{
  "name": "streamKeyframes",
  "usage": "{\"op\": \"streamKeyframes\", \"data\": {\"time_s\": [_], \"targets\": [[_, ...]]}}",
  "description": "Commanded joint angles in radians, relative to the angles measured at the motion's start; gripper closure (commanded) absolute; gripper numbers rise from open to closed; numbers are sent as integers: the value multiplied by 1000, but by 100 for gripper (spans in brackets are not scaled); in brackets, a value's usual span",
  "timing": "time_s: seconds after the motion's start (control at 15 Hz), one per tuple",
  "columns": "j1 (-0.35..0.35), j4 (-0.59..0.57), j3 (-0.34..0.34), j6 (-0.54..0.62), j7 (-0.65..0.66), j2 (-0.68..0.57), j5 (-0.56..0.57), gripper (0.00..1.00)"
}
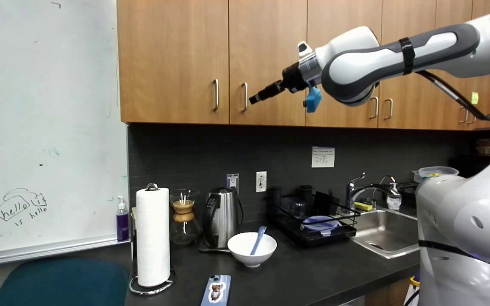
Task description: Open the cupboard's right door halfway
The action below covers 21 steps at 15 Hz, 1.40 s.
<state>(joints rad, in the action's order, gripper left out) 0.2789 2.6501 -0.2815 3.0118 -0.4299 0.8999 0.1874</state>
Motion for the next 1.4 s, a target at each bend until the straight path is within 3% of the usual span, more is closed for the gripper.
{"op": "streamKeyframes", "data": {"time_s": [0.0,0.93,1.33], "targets": [[-76,-42,9,25,21,-14,-1,0],[-17,-148,-128,-11,-35,-138,-12,0],[2,-187,-113,-67,-64,-158,-13,0]]}}
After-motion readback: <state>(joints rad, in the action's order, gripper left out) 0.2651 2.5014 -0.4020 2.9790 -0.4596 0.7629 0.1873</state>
